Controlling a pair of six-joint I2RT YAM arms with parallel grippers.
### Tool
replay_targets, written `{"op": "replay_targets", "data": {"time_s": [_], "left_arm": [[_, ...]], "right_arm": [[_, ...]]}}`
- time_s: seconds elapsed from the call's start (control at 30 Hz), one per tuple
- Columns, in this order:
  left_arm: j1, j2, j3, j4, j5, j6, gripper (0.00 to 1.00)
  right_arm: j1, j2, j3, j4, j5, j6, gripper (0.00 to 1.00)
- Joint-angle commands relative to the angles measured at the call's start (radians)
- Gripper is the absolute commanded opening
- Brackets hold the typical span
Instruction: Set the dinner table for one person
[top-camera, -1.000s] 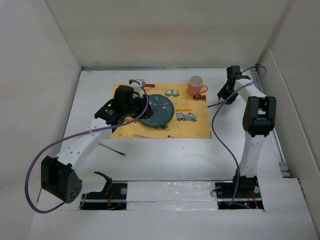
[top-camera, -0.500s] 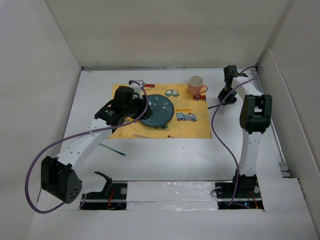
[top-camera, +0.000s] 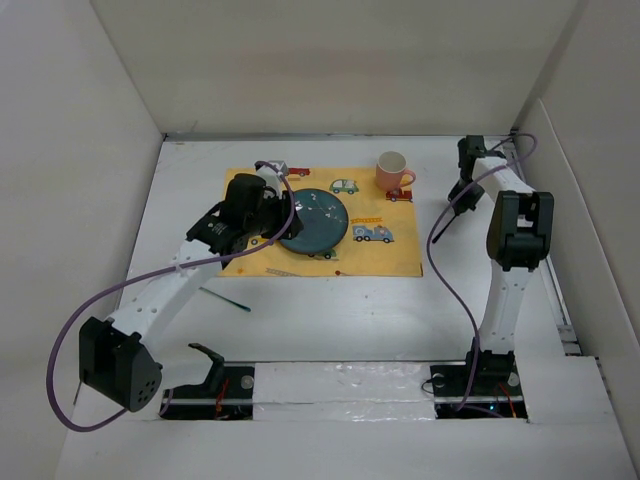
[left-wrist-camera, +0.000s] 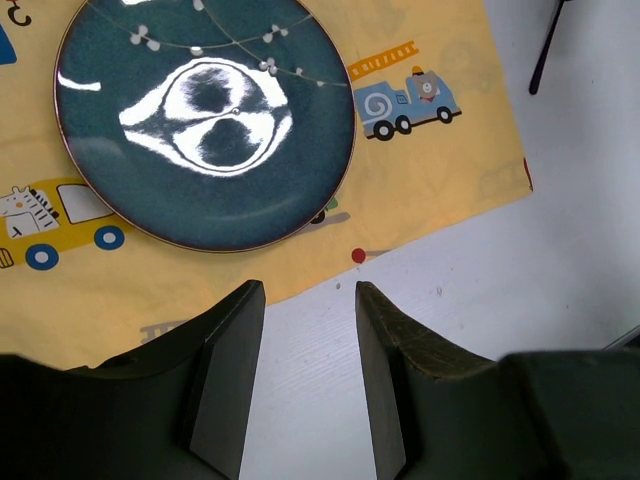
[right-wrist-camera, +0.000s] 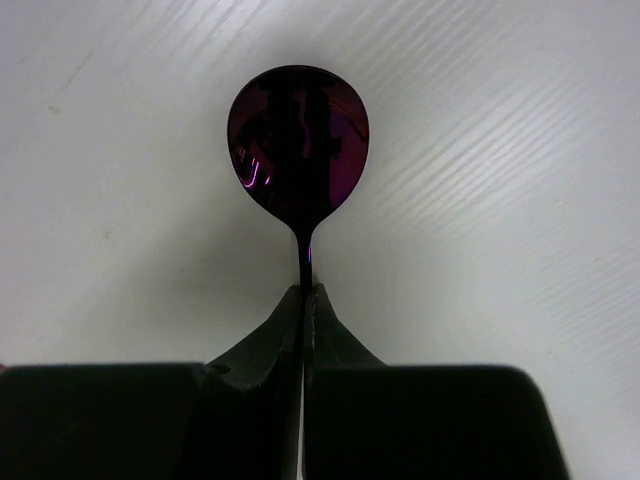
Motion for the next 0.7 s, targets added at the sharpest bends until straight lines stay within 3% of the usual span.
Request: {"op": "replay_targets", "data": {"time_s": [0.0, 0.2, 0.4, 0.57, 0.67], "left_arm": [[0.004, -0.023, -0.003, 0.022, 0.007, 0.013, 0.39], [0.004, -0.017, 0.001, 0.025, 0.027, -0.004, 0.39], [0.004, 0.003, 0.011, 0.048, 0.030, -0.072, 0.39], [0.004, 0.006, 0.038, 0.014, -0.138, -0.204, 0.38], [0.004, 0.000, 0.049, -0.023, -0.239, -0.296, 0.35]], "right_arm": [[-0.023, -0.062, -0.016, 0.017, 0.087, -0.013, 0.00], [-0.004, -0.311, -0.067, 0.123, 0.031, -0.057, 0.00], [0.227, -0.495, -0.144, 0.180, -0.092, -0.166, 0.00], [0.365, -0.474, -0.142, 0.175, -0.254, -0.235, 0.00], [0.416, -0.415, -0.119, 0.171, -0.276, -0.258, 0.00]]}}
